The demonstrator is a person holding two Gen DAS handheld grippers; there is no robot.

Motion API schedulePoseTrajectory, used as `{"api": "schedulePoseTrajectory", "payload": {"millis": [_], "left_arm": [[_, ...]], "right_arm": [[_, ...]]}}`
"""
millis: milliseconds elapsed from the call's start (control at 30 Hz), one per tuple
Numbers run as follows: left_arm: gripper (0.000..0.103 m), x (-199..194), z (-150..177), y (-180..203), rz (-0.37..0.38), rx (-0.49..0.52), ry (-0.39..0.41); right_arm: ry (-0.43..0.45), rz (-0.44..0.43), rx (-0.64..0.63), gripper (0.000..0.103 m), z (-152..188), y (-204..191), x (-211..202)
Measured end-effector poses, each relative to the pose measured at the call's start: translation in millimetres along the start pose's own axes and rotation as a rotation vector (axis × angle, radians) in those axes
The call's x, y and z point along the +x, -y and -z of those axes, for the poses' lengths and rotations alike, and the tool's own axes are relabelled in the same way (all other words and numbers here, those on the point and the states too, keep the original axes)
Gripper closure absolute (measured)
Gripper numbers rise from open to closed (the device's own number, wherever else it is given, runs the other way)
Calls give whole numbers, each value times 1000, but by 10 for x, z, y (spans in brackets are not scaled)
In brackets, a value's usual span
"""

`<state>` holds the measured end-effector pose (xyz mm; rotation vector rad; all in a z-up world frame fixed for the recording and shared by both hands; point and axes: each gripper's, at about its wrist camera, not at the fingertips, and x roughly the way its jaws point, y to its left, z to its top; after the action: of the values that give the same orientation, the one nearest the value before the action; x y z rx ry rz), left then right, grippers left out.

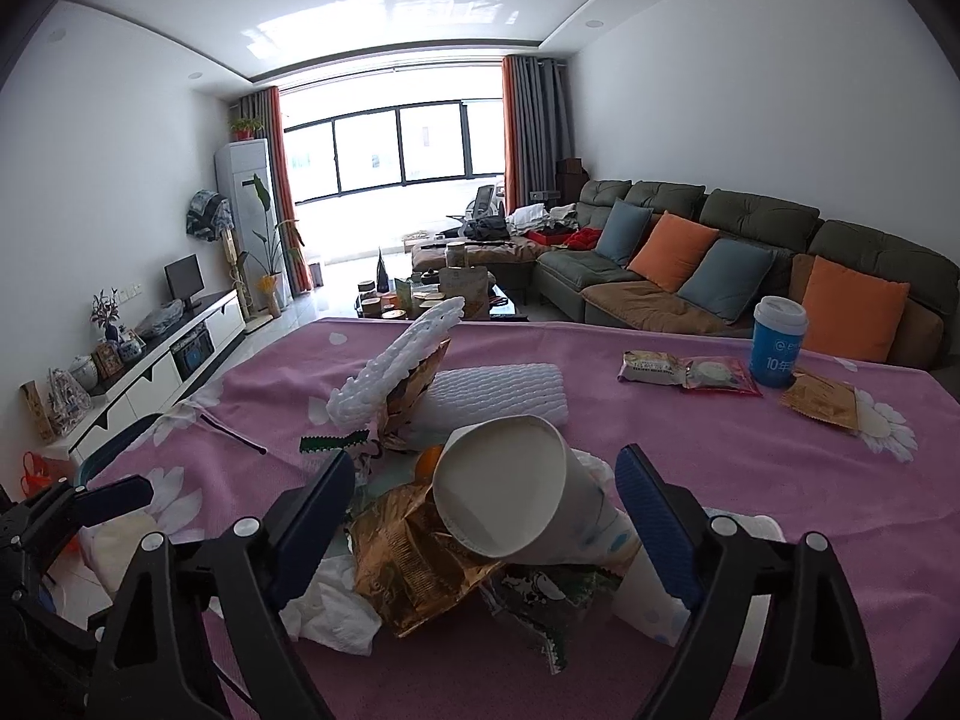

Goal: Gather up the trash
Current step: 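Grasp the white tissue with the left tool while the right tool grasps the paper cup, then carry tissue and paper cup to the teal bin and release both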

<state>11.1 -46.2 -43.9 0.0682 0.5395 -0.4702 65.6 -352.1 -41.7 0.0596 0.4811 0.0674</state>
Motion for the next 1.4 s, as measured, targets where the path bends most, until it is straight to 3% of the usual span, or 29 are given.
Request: {"api": "schedulePoseTrajectory", "payload": {"millis": [333,500,600,1100,1400], "left_arm": [[52,335,108,-6,161,-61,-149],[81,414,138,-34,203,-82,-185],[89,411,120,-22,196,-72,-176],[93,-10,7,-292,194,-108,-82],[93,-350,41,-533,142,-120,-29]], "right_arm": [[-52,8,-11,42,-12,63,105],[-62,1,-16,42,-35,94,146],[-67,-22,-4,43,-48,130,151],[-14,-128,75,43,-242,226,-64],[17,-231,91,43,-365,85,-222]]}}
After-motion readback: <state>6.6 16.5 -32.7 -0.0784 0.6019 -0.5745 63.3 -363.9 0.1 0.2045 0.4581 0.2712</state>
